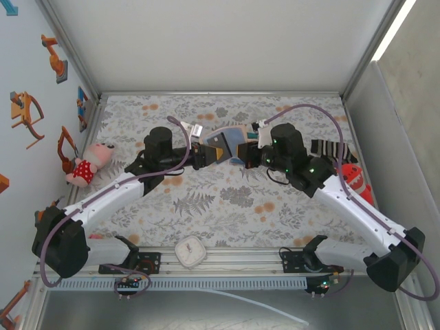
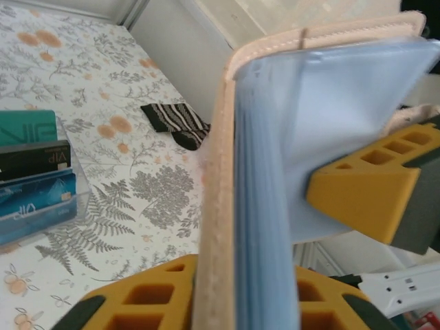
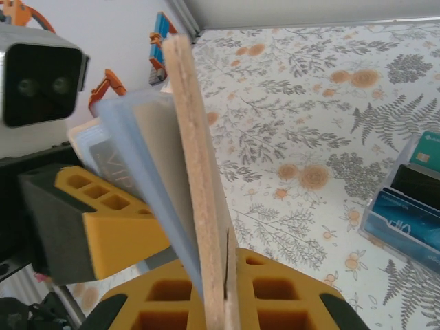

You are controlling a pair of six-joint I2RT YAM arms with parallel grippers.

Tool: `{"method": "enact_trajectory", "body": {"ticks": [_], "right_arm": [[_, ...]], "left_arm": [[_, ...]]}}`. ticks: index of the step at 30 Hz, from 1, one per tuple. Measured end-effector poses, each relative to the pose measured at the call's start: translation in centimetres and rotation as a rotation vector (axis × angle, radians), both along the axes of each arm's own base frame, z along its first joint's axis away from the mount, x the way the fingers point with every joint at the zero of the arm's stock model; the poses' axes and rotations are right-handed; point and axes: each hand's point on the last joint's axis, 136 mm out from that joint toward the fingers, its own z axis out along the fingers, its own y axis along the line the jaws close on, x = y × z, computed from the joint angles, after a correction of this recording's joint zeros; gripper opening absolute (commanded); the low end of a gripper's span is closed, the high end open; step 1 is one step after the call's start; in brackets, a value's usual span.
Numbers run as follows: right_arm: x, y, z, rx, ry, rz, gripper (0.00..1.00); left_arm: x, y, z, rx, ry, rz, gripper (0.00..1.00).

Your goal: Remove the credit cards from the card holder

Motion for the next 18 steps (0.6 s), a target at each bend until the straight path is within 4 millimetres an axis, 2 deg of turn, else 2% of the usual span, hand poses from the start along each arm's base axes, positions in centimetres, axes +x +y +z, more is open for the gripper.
{"method": "enact_trajectory", "body": {"ticks": [3,7,13,18], "right_arm": [[-0.5,0.2,0.2,0.024,-0.004,0.026,0.21],[-1.3,0.6,1.3,0.074,-0.022,0.066,0.28],[-2.2,0.6,3.3,0.136,-0.068,0.094,0.26],[-2.0,0.6,3.0,0.132,-0.065,0.086,0.26]], "left_arm": [[-0.1,-0.1,0.1,0.005,-0.008,-0.005,0.07],[-0.2,0.0,-0.4,0.021,0.0,-0.004,0.04],[-0.5,0.3,-0.4,0.032,0.001,-0.004,0.01],[-0.8,0.5,0.4,0.02,-0.016,-0.007,0.0]]}}
